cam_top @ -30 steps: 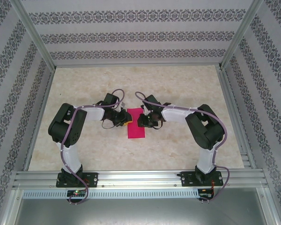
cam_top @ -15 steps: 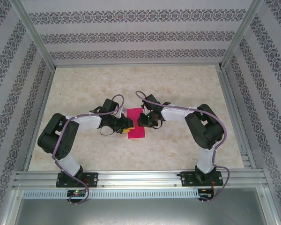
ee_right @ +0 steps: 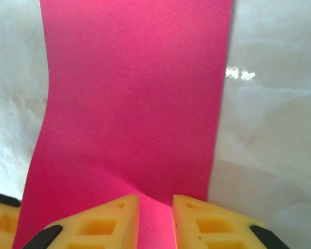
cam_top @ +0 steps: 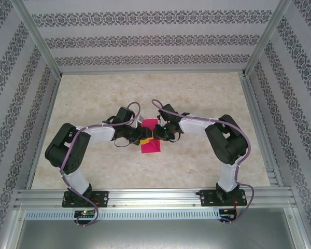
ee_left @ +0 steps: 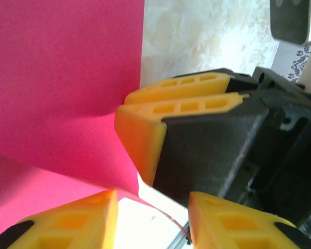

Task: Fold a paper plane with a square sheet of paper (pick it up from the middle)

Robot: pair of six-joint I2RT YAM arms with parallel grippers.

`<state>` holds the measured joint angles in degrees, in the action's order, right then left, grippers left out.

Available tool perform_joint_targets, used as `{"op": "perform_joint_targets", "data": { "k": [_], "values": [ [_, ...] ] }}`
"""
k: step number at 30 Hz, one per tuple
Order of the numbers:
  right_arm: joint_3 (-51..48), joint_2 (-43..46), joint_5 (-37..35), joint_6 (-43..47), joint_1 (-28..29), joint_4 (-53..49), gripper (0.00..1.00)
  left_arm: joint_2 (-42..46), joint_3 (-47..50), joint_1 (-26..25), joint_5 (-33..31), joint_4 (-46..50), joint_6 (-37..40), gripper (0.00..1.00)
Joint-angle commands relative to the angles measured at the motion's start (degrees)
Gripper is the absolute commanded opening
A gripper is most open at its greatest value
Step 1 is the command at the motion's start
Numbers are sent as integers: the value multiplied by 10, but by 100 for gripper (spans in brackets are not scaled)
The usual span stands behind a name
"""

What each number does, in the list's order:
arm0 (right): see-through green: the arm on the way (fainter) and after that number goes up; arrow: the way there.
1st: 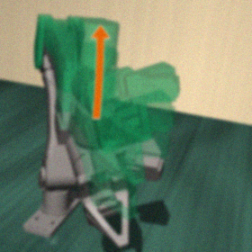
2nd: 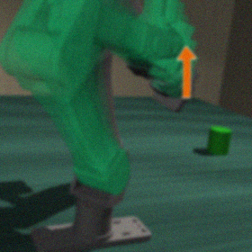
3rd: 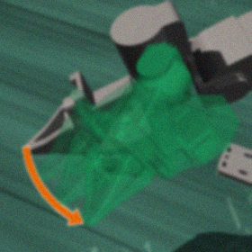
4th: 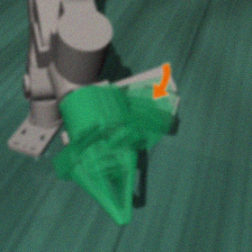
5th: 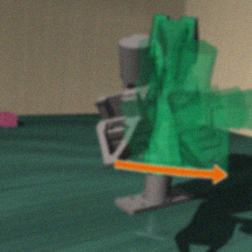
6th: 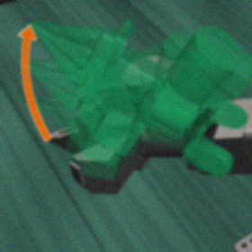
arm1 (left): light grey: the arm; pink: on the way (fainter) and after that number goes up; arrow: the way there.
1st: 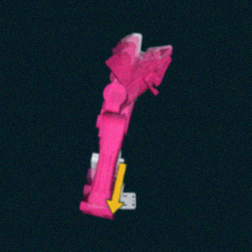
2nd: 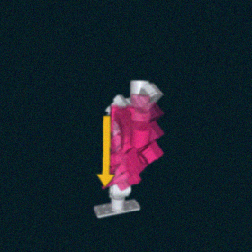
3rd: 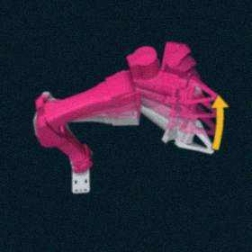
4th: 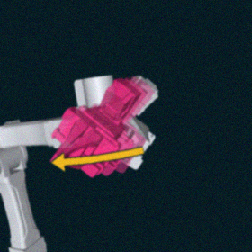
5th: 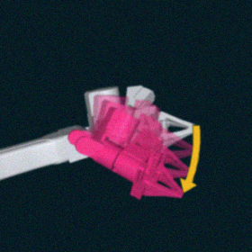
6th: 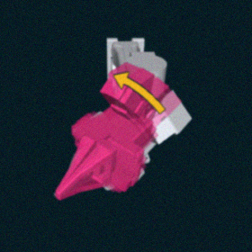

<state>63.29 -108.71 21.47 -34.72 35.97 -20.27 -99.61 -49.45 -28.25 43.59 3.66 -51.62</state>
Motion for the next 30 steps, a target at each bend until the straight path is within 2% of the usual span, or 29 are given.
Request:
{"op": "perform_joint_targets", "data": {
  "k": [1,14,20,30],
  "values": [
    [-4,5,24,-4,-6,15,27,-15,-19,-5,-7,-35,-10,43],
    [-56,93,26,-27,-45,37,34,-36,-24,-6,-22,-32,-4,53],
    [-84,113,34,-4,-50,53,37,-38,-27,-5,-25,-30,-2,54],
    [-52,80,74,27,-30,59,38,-32,-23,-5,-33,-3,12,31]
  ]
}}
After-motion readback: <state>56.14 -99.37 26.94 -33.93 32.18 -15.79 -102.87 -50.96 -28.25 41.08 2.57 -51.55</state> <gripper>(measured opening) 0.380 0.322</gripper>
